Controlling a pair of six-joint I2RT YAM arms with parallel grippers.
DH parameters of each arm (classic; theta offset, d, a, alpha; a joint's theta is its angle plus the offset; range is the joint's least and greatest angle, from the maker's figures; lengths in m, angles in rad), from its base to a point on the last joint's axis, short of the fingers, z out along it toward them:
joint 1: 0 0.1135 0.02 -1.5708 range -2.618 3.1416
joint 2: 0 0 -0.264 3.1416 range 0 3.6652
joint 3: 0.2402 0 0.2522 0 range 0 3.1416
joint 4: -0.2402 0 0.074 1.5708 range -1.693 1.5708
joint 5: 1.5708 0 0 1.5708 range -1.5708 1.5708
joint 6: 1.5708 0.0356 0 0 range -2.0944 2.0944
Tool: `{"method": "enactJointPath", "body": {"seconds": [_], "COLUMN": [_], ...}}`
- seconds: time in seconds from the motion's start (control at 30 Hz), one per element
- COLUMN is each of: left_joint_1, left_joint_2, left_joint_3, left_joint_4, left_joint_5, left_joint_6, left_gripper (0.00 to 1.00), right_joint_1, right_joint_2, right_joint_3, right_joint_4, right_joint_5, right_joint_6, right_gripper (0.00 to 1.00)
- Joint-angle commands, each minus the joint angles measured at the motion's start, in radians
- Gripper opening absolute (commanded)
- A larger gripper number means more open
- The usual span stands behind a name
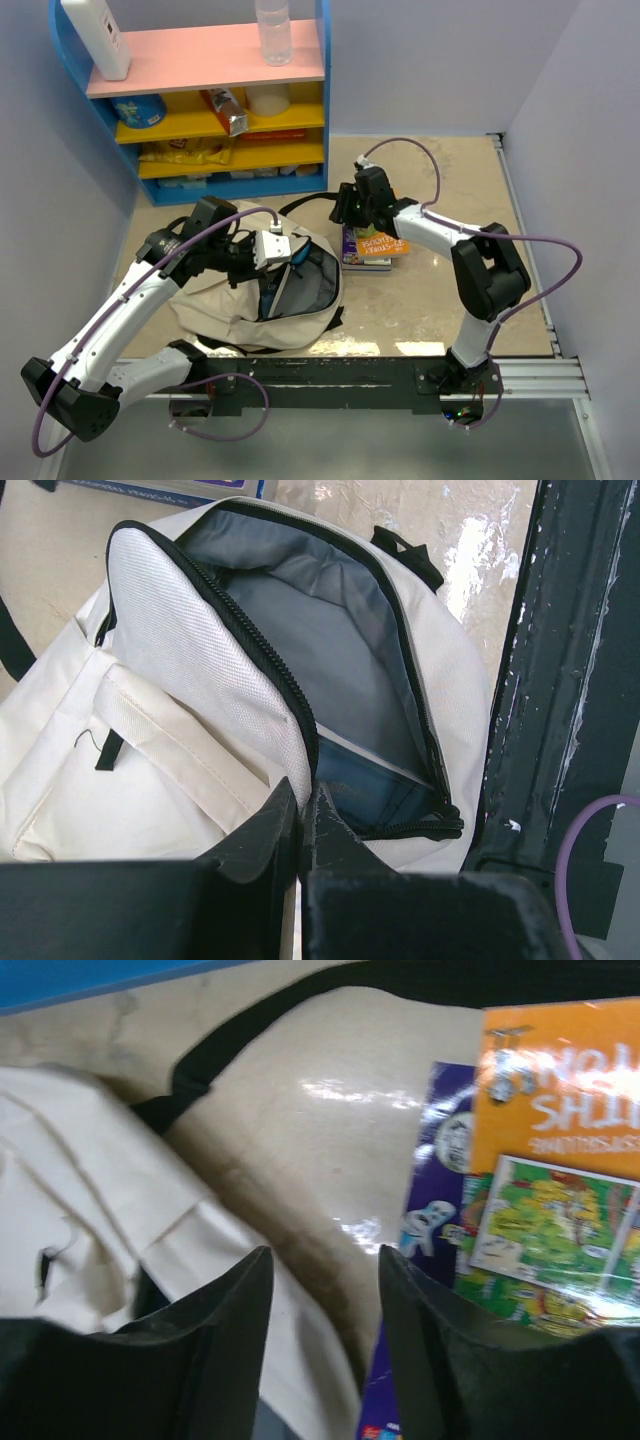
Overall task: Pack the student bag
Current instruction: Adjust the book at the center of the board, then pick up the book from the center of the board.
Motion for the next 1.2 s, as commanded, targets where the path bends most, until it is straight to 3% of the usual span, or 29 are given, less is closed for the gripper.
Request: {"method": "enactJointPath", "body": {"seconds": [0.0,0.13,0.23,0.4,0.53,0.97,1.17], "left_joint_1": [-0.007,-0.007,-0.007,-0.007,-0.007,-0.007,-0.007], "left_joint_2": [-0.02,-0.02,-0.025,-0.022,-0.023,-0.03,-0.031], "left_joint_3": [0.01,0.011,0.01,0.008,0.016,0.031,0.034], "left_joint_4": [0.023,0.021,0.019,0.019,0.013,-0.001,-0.001], "left_joint_5": [0.036,0.037,0.036,0.044,0.045,0.048,0.051], "left_joint_6": [-0.014,-0.012,-0.01,-0.01,-0.007,0.0,-0.001], "left_gripper": [0.0,0.0,0.0,0.0,0.0,0.0,0.0], "right_joint_1": [-0.01,-0.088,-0.223,-0.327,-0.401,-0.418,-0.423], "right_joint_2": [-0.088,-0.17,-0.216,-0.243,-0.224,-0.164,-0.112], "right_joint_3": [0.11,0.096,0.018,-0.062,-0.097,-0.266,-0.367], "right_joint_4": [0.027,-0.003,0.017,0.005,-0.016,0.079,0.214], "right_joint_5": [-0.148,-0.097,-0.108,-0.094,-0.13,-0.244,-0.341], "right_joint_6": [-0.03,-0.021,-0.004,-0.039,-0.051,-0.021,0.067], "right_gripper": [0.55,0.65,0.67,0.74,0.74,0.74,0.69]}}
